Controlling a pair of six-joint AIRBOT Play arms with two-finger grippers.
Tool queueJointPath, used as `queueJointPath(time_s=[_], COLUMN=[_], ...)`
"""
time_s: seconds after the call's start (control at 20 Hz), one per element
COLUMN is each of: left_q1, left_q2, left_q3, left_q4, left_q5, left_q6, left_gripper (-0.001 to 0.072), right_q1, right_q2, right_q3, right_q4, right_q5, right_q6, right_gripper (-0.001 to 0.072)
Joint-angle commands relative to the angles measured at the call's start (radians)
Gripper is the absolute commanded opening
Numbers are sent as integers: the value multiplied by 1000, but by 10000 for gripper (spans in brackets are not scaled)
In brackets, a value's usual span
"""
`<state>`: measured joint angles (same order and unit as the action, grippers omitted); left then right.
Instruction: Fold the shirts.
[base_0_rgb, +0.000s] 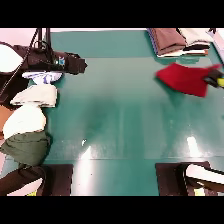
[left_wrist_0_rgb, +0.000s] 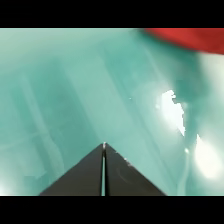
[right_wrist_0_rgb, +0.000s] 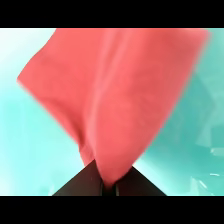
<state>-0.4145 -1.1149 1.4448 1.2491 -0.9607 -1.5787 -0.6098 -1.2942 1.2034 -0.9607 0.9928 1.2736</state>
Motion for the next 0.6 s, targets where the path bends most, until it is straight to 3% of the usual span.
queueJointPath(time_s=[0.0,0.2,0.4,0.45,0.5,0.55], left_q1=[-3,-3,-3,-3,-3,-3], left_q2=[-1,-1,-1,-1,-1,-1], left_q3=[0,0,0,0,0,0], left_q4=[0,0,0,0,0,0], left_q5=[21,26,25,25,22,10], left_q6=[-23,-40,-40,-39,-37,-37], left_gripper=[24,24,24,25,25,25], right_q1=[-262,-375,-352,-348,-349,-354], right_q2=[58,58,58,58,58,57], right_q3=[-86,-161,-168,-168,-164,-144], right_q4=[-12,-24,-170,-187,-212,-255], right_q5=[-8,4,64,75,86,105], right_q6=[0,1,3,3,2,3], right_gripper=[12,12,21,145,388,547])
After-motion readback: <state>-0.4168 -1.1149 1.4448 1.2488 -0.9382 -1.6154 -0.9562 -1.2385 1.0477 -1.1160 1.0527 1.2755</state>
